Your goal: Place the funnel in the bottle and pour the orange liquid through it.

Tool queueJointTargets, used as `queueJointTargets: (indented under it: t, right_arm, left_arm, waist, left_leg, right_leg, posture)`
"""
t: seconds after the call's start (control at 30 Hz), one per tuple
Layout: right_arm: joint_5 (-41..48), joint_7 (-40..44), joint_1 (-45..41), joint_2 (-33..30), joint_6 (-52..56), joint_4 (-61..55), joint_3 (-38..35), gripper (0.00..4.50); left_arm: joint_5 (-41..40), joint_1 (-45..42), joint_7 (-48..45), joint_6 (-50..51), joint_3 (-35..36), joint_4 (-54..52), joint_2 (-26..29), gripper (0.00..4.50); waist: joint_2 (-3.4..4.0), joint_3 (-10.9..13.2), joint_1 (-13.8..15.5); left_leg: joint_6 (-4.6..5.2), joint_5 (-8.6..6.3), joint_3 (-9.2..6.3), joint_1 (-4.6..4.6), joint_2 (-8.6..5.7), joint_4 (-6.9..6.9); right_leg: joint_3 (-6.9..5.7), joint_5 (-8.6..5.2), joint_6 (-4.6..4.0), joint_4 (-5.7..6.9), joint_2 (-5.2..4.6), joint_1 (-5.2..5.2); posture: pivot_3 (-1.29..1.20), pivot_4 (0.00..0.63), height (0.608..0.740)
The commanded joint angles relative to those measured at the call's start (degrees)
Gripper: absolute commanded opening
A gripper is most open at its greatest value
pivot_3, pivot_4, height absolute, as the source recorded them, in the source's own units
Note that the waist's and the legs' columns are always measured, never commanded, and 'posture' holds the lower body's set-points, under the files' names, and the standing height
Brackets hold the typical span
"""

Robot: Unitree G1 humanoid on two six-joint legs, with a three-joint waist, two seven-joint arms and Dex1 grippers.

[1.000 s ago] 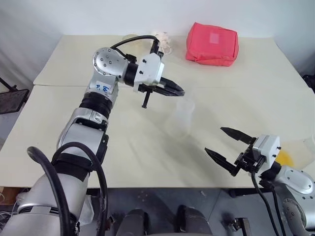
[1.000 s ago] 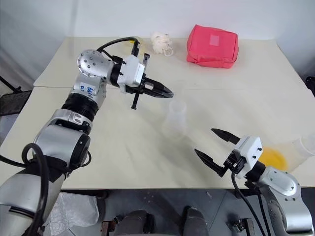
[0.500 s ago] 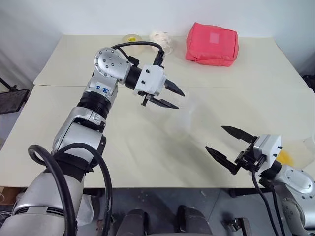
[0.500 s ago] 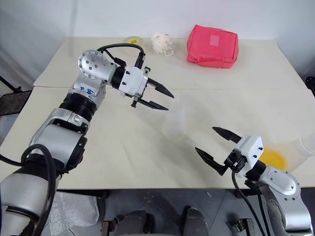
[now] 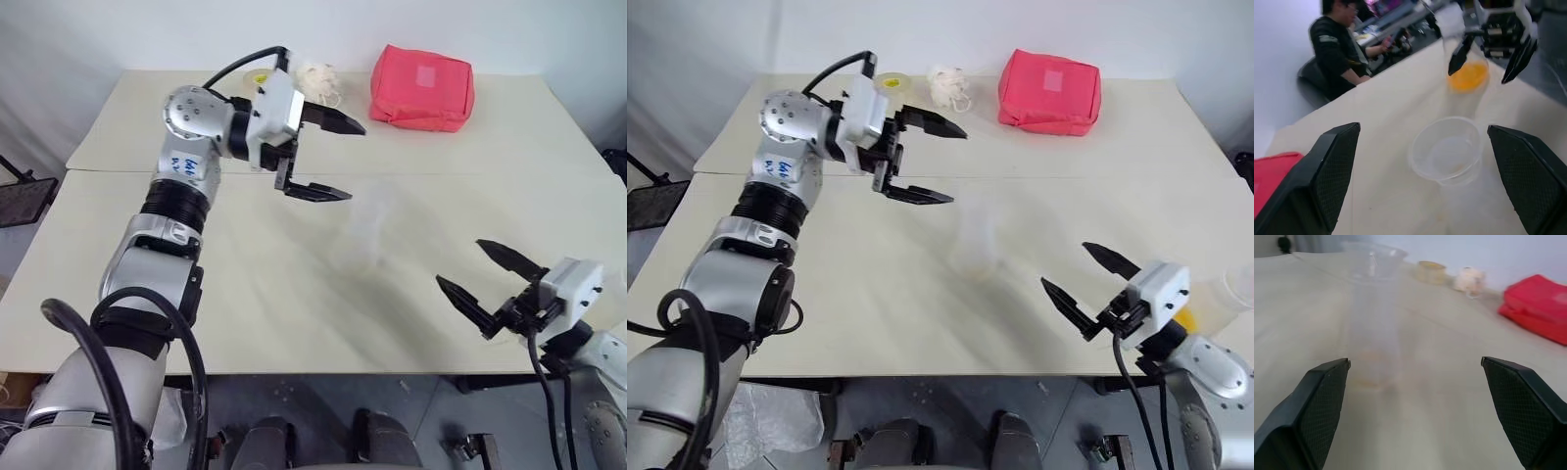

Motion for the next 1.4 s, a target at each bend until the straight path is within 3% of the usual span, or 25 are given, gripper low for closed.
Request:
queueJointTargets:
  t: [0.03,0.33,0.43,0.67,0.97,1.4]
  right_arm:
    - [-1.8,-9.4,4.7,4.2,0.8,-6.7,-6.7,4.50]
    - [-1.9,-22.3,17.7,15.9,3.6,-15.9,-12.5,4.50]
    - [-1.6,-24.6,17.8,16.5,4.0,-15.1,-14.0,4.50]
    - [0.1,-28.3,11.2,11.3,7.2,-8.6,-20.1,4.50]
    - [4.6,-26.0,11.2,7.2,10.0,-8.9,-23.4,4.50]
    - [9.0,-26.8,15.8,9.0,10.9,-14.8,-23.3,4.50]
  left_arm:
    - [-2.7,8.8,1.5,11.5,4.2,-6.1,4.8,4.43]
    - [-3.8,31.8,11.5,23.7,7.0,-27.1,6.4,4.43]
    - [-4.1,35.6,12.6,25.2,7.3,-31.5,5.9,4.43]
    - [-4.4,38.6,15.7,26.0,7.7,-35.0,4.1,4.43]
    - [-5.9,43.1,18.4,29.2,7.7,-41.7,3.3,4.43]
    - [-5.4,42.7,20.6,28.8,7.0,-41.7,1.6,4.43]
  waist:
    - [0.05,0.0,-0.2]
    - [0.03,0.0,0.5]
    - [0.03,0.0,0.2]
    - [0.07,-0.1,0.1]
    - [0.07,-0.1,0.1]
    - [0.07,-0.1,0.2]
  left_leg:
    - [0.00,0.00,0.00,0.06,0.00,-0.01]
    - [-0.01,0.00,-0.62,0.00,0.01,0.26]
    - [-0.01,0.00,-0.58,0.03,-0.02,0.24]
    - [-0.01,0.00,-0.31,0.33,-0.03,0.11]
    - [-0.01,0.00,0.03,0.57,-0.02,-0.06]
    - [0.00,-0.01,0.08,0.60,-0.02,-0.06]
  right_leg:
    - [0.00,0.00,0.00,0.13,0.00,-0.02]
    - [0.24,0.00,-0.01,0.42,-0.13,-0.02]
    - [0.29,0.00,-0.01,0.41,-0.13,-0.02]
    - [0.54,-0.01,-0.02,0.44,-0.05,0.02]
    - [0.86,-0.01,-0.02,0.43,-0.03,0.03]
    - [0.92,-0.01,-0.02,0.42,-0.02,0.05]
  posture:
    - [0.00,0.150,0.740]
    - [0.00,0.150,0.740]
    - [0.00,0.150,0.740]
    - [0.00,0.150,0.740]
    - [0.00,0.150,0.740]
    - [0.00,0.150,0.740]
